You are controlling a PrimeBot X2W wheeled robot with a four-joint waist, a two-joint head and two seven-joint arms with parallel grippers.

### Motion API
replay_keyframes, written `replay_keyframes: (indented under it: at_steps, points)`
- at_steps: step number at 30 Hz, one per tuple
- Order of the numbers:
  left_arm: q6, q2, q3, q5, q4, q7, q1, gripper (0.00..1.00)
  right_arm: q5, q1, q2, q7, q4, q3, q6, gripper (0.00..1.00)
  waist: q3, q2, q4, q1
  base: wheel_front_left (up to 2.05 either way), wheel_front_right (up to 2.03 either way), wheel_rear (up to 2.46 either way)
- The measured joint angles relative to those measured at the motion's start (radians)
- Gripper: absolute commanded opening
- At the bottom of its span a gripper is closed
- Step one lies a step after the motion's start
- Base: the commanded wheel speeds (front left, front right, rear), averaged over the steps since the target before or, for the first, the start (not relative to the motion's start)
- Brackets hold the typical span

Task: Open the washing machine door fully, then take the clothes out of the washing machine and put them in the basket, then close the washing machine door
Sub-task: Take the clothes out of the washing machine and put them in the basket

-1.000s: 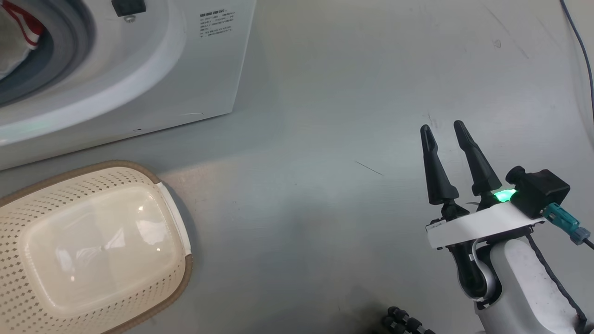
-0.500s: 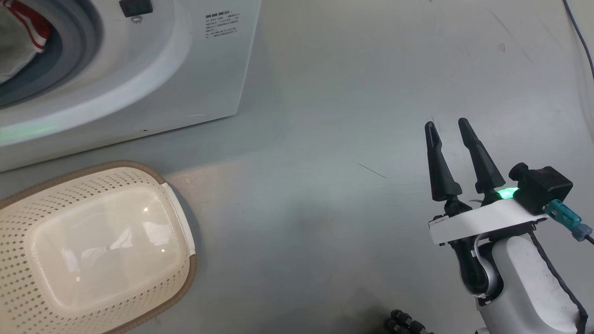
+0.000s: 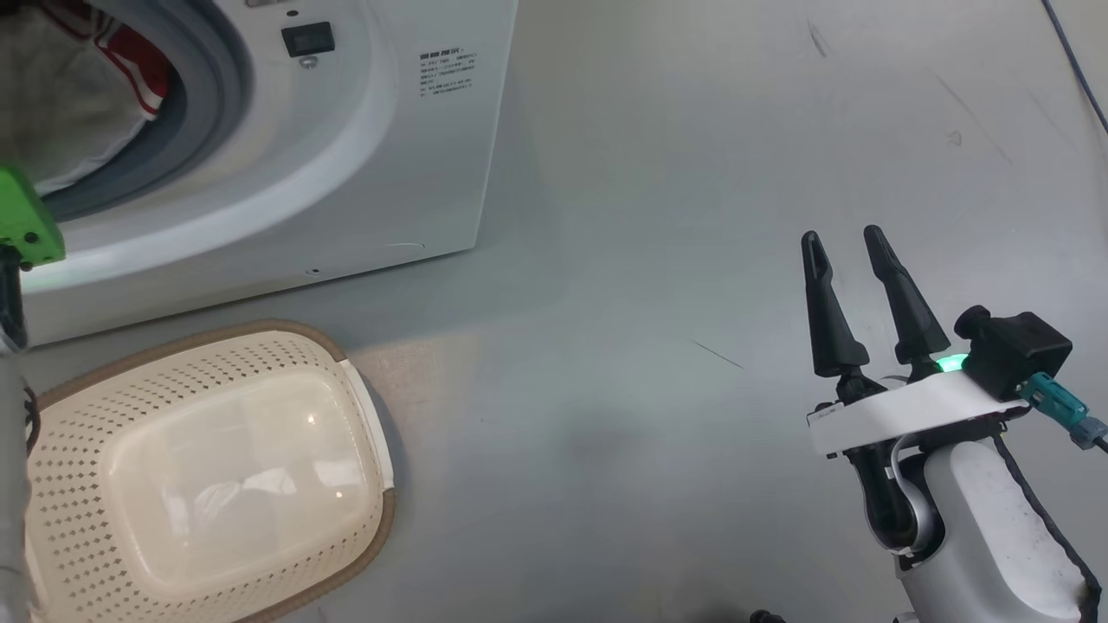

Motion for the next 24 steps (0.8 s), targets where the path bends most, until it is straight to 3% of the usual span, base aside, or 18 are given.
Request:
replay_keyframes:
  at_steps: [24]
  points:
    - [-0.113,-0.123,-0.021,-0.045,0.008,-0.269,0.07,0.0,-0.01,0.09,-0.032,0.0,0.027,-0.052,0.0,1.0,-0.207,0.0,0.114,0.0,0.0,0.0,0.0]
